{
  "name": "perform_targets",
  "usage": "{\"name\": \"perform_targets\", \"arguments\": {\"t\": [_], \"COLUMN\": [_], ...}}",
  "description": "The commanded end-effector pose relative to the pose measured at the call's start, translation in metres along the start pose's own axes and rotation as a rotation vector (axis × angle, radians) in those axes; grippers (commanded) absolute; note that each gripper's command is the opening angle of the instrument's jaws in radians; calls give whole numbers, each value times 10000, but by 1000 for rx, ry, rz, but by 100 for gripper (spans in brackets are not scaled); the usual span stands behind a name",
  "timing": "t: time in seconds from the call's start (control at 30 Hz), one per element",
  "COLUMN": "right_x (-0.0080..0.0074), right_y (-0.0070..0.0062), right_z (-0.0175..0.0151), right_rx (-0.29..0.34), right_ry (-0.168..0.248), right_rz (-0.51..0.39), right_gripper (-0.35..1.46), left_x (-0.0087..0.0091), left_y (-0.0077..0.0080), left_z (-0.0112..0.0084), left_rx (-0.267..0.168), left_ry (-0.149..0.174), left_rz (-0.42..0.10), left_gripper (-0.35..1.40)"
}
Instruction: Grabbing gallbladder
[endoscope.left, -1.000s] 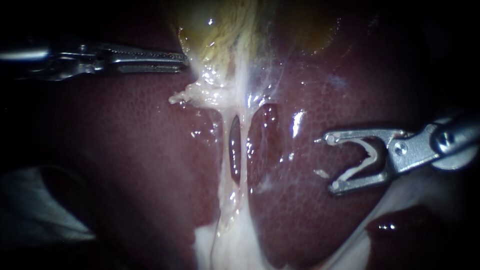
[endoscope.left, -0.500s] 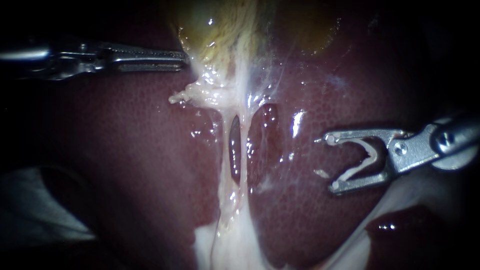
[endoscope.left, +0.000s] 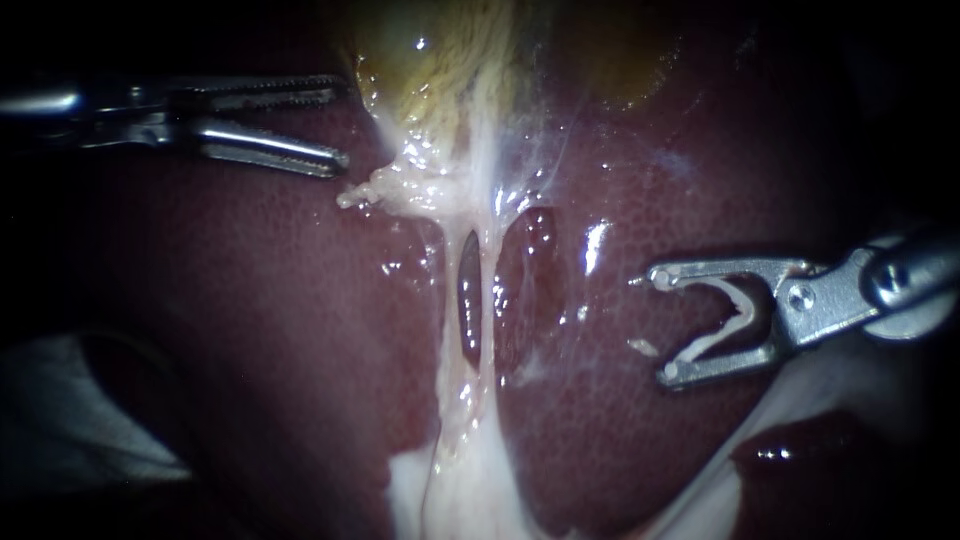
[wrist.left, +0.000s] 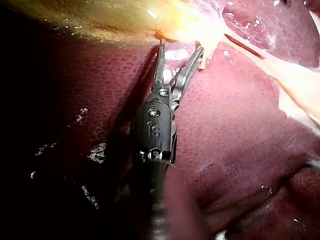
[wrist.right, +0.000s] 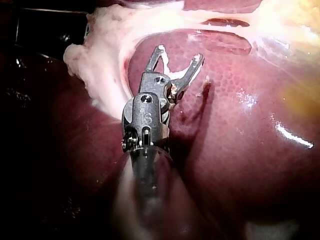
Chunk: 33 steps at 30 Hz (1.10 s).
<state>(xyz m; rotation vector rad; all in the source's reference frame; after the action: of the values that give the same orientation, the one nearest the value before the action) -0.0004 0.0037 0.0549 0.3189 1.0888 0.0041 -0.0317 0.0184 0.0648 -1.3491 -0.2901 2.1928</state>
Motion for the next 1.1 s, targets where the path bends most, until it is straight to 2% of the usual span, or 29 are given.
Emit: {"name": "perform_targets", "arguments": {"t": [0.03, 0.3, 0.57, 0.8, 1.1], "right_x": [0, 0, 0, 0, 0], "right_y": [0, 0, 0, 0, -1], "right_z": [0, 0, 0, 0, 0], "right_rx": [0, 0, 0, 0, 0], "right_ry": [0, 0, 0, 0, 0], "right_rz": [0, 0, 0, 0, 0], "right_gripper": [50, 50, 50, 50, 50], "left_x": [1, 9, 3, -7, -17], "left_y": [2, 26, 46, 51, 46], "left_z": [-2, -7, 12, 36, 44], "left_rx": [-5, -46, -62, -62, -58], "left_ry": [4, 12, 14, 15, -3], "left_rz": [-1, -6, -10, -16, -21], "left_gripper": [57, 54, 49, 49, 46]}}
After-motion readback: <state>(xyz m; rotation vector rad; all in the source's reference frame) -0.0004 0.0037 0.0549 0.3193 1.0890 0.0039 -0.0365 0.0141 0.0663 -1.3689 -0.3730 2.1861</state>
